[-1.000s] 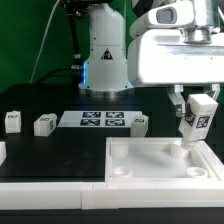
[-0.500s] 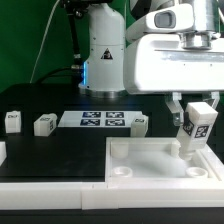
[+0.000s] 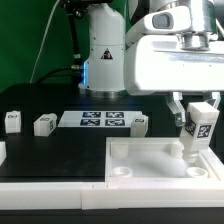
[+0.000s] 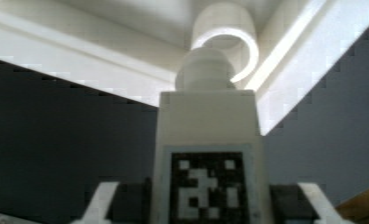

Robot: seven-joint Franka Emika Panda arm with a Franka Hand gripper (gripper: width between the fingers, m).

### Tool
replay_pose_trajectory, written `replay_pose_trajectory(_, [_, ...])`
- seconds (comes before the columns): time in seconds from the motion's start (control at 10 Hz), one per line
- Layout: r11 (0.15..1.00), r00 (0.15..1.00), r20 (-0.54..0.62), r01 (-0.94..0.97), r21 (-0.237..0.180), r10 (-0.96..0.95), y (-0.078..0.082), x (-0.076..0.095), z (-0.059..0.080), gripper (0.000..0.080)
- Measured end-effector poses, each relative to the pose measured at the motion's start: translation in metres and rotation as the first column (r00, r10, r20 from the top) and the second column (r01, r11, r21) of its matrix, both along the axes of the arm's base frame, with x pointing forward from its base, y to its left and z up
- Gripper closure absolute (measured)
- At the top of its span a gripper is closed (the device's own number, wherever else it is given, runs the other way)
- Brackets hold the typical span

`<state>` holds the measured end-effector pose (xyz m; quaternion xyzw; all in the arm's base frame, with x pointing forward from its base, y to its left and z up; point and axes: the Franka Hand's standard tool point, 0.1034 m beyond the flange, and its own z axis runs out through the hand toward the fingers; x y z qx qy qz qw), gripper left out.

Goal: Assemble one leg

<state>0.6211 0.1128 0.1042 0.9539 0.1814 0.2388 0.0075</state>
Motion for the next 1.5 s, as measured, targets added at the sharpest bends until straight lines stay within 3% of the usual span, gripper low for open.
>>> replay_pose_trajectory(0.6, [1.000,0.989,0.146,-0.018,0.021,0.015,0.005,0.004,-0.009,0.0509])
replay_pose_trajectory(1.5, [1.000,0.993,0.116,-0.019,0.015,0.017,0.006,-0.006,-0.026,0.0509])
